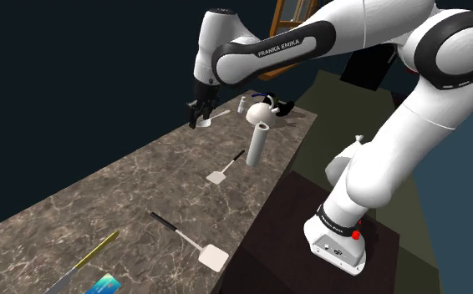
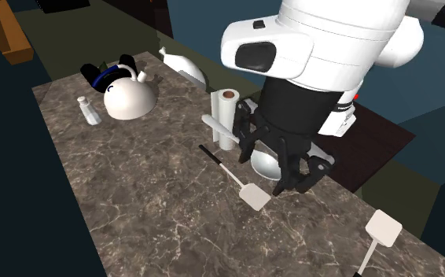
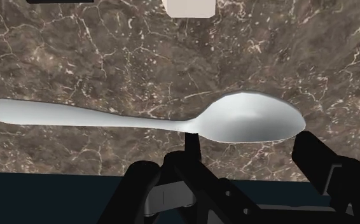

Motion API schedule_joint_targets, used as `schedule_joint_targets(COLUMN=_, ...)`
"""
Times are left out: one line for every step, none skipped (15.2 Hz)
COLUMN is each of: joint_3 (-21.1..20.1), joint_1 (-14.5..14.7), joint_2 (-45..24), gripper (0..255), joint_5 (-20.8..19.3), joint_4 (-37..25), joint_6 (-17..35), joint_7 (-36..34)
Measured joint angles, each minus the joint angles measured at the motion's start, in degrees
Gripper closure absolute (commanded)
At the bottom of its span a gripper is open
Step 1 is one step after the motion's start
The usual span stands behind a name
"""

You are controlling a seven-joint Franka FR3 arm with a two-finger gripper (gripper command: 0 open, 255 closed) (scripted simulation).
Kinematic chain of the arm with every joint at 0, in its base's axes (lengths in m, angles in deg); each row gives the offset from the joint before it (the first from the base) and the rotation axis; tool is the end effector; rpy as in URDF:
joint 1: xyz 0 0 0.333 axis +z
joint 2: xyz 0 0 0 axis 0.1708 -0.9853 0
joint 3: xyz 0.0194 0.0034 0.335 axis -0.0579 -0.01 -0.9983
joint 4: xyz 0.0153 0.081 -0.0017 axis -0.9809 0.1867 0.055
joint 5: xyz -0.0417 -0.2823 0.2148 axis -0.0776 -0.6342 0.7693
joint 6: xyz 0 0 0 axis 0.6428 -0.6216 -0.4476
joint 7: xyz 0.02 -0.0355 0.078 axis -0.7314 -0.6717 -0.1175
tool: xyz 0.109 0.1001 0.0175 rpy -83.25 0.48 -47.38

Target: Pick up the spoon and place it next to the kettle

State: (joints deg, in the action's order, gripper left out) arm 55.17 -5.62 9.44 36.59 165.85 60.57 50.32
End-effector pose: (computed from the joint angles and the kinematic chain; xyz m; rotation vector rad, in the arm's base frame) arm 0.4745 0.1573 0.4433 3.0997 0.1828 0.2454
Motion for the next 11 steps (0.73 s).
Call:
schedule_joint_targets(joint_3=0.9, joint_1=-0.6, joint_2=0.9, gripper=255, joint_5=0.4, joint_4=1.1, joint_6=0.3, joint_7=1.8)
schedule_joint_targets(joint_3=1.8, joint_1=-1.2, joint_2=1.9, gripper=255, joint_5=0.8, joint_4=2.4, joint_6=0.7, joint_7=3.5)
schedule_joint_targets(joint_3=2.7, joint_1=-1.8, joint_2=2.3, gripper=255, joint_5=1.0, joint_4=3.1, joint_6=1.0, joint_7=5.0)
schedule_joint_targets(joint_3=3.5, joint_1=-2.3, joint_2=3.1, gripper=255, joint_5=1.3, joint_4=3.5, joint_6=0.7, joint_7=6.6)
schedule_joint_targets(joint_3=4.5, joint_1=-2.8, joint_2=4.3, gripper=255, joint_5=1.7, joint_4=4.6, joint_6=0.7, joint_7=8.3)
schedule_joint_targets(joint_3=5.4, joint_1=-3.4, joint_2=4.5, gripper=255, joint_5=1.8, joint_4=4.9, joint_6=0.9, joint_7=9.8)
schedule_joint_targets(joint_3=6.1, joint_1=-3.8, joint_2=5.6, gripper=255, joint_5=2.1, joint_4=6.3, joint_6=1.3, joint_7=11.1)
schedule_joint_targets(joint_3=7.2, joint_1=-4.5, joint_2=5.3, gripper=255, joint_5=2.1, joint_4=6.2, joint_6=1.5, joint_7=12.9)
schedule_joint_targets(joint_3=8.2, joint_1=-5.1, joint_2=5.3, gripper=255, joint_5=2.1, joint_4=6.4, joint_6=1.7, joint_7=14.4)
schedule_joint_targets(joint_3=9.1, joint_1=-5.6, joint_2=5.8, gripper=255, joint_5=2.3, joint_4=6.7, joint_6=1.5, joint_7=16.0)
schedule_joint_targets(joint_3=10.0, joint_1=-6.2, joint_2=6.3, gripper=255, joint_5=2.4, joint_4=7.0, joint_6=1.3, joint_7=17.5)
